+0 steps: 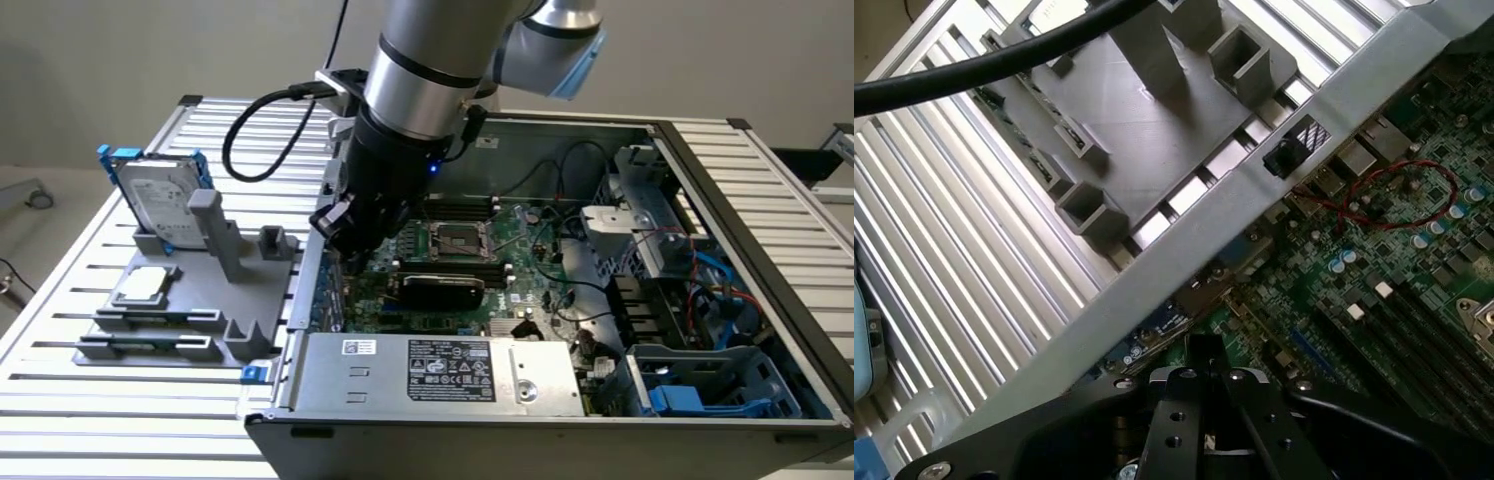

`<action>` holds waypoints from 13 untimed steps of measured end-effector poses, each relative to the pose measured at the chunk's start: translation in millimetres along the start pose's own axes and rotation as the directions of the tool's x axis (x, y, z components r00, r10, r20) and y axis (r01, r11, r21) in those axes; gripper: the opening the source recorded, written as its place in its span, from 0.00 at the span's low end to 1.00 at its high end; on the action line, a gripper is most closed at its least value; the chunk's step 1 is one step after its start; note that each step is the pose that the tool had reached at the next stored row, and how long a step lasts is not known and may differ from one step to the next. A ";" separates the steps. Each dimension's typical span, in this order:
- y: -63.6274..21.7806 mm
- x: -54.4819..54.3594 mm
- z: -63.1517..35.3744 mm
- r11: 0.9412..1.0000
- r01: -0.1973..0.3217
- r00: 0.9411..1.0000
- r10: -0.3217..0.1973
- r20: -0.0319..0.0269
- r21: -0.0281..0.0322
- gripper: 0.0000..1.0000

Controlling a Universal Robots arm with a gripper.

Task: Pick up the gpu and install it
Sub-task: 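Press down on the gpu until it lock into place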

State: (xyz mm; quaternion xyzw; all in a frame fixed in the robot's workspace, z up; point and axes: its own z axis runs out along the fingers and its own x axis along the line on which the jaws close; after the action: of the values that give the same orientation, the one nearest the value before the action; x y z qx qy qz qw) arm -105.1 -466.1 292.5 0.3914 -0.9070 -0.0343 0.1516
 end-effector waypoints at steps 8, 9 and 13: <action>1.9 -0.8 -3.6 1.000 0.011 1.000 -0.011 -0.006 -0.001 0.11; 1.9 -1.0 -3.5 1.000 0.014 1.000 -0.014 -0.006 0.000 0.11; 3.3 -2.5 -3.8 1.000 0.028 1.000 -0.028 -0.008 0.002 0.11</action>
State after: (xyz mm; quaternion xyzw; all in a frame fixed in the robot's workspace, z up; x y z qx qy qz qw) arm -104.7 -461.8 296.0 0.4045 -0.9008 -0.0338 0.1541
